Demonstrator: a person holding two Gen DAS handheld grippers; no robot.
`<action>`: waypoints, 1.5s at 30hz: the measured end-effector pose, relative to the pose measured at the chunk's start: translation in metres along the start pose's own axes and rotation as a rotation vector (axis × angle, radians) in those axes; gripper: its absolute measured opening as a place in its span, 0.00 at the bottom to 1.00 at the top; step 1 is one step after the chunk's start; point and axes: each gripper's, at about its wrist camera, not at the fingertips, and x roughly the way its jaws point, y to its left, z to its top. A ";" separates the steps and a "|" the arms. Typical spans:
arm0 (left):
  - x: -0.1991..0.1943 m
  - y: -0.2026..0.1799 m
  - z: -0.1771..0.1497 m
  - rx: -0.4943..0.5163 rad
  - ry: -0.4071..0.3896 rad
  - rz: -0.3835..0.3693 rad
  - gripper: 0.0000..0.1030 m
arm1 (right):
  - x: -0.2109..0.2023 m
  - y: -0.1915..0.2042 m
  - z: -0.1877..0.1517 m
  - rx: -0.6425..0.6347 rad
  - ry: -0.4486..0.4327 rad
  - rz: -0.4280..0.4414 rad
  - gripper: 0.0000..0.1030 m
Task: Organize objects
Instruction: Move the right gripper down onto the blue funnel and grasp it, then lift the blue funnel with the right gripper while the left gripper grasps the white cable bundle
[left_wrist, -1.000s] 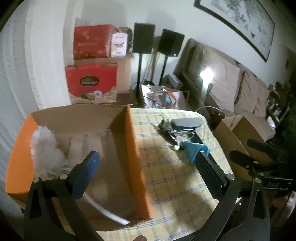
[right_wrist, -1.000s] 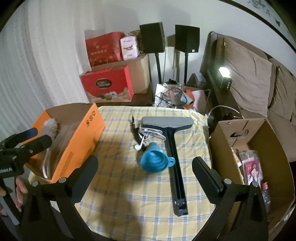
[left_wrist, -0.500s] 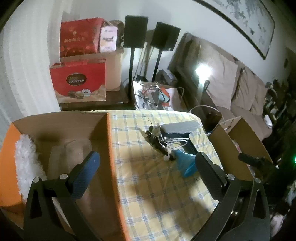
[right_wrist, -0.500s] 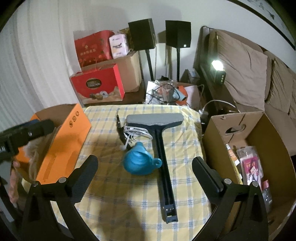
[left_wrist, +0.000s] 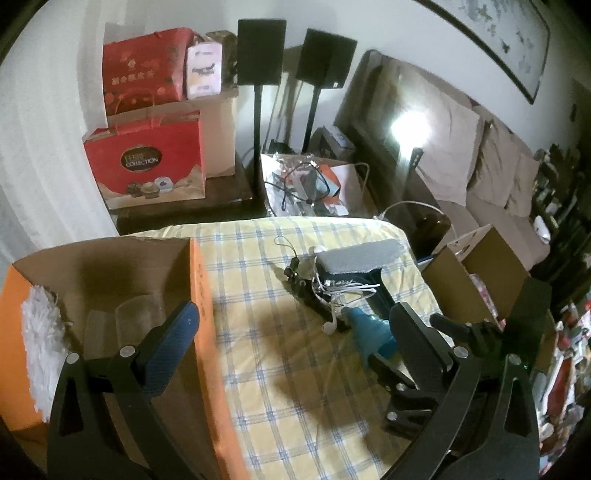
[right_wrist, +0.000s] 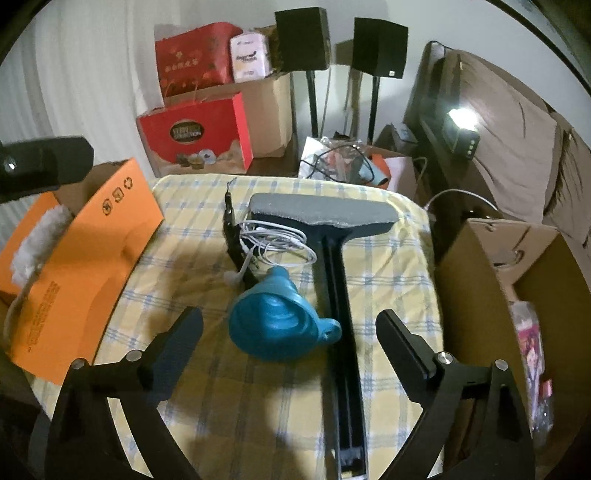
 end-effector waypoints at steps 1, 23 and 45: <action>0.002 0.000 0.001 -0.001 0.004 0.000 1.00 | 0.004 0.000 0.000 0.000 0.001 0.002 0.91; 0.039 -0.019 0.014 0.021 0.106 -0.020 0.99 | 0.015 -0.014 0.003 0.083 0.016 0.117 0.59; 0.134 -0.089 -0.004 0.434 0.220 0.204 0.70 | -0.052 -0.056 -0.012 0.218 -0.017 0.169 0.38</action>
